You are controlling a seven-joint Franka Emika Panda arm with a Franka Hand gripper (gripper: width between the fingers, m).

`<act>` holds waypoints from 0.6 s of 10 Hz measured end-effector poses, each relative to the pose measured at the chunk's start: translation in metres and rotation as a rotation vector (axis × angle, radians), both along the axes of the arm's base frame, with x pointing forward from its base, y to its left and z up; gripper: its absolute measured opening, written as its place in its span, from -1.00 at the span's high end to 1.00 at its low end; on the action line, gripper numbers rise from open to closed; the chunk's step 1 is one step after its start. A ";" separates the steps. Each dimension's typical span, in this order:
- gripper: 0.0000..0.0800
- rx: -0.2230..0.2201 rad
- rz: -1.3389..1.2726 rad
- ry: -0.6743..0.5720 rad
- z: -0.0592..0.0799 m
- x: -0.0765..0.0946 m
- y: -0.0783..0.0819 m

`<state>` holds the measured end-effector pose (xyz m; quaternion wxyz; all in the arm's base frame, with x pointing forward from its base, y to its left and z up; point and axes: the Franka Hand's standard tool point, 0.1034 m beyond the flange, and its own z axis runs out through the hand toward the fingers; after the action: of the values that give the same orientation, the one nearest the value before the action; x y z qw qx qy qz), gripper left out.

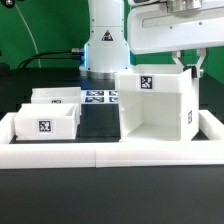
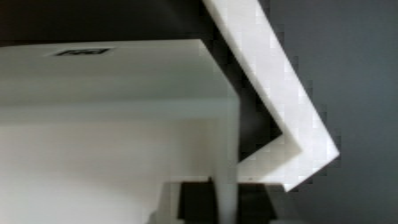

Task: Assemble drawer

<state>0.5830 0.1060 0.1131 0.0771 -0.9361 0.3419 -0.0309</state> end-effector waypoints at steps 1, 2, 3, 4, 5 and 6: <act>0.91 0.010 -0.081 0.011 -0.001 0.000 0.000; 0.91 0.018 -0.151 0.019 -0.002 0.000 -0.001; 0.91 0.029 -0.173 0.013 -0.002 0.002 -0.002; 0.90 0.047 -0.258 0.022 0.000 0.002 0.000; 0.90 0.058 -0.303 0.029 0.000 0.002 0.003; 0.91 0.069 -0.352 0.037 0.000 0.002 0.003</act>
Offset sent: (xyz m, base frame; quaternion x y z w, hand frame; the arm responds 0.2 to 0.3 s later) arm 0.0000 0.0000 0.0000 0.0000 0.0000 0.1938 0.9810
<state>0.5847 0.1088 0.1132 0.0962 -0.8589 0.5028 -0.0152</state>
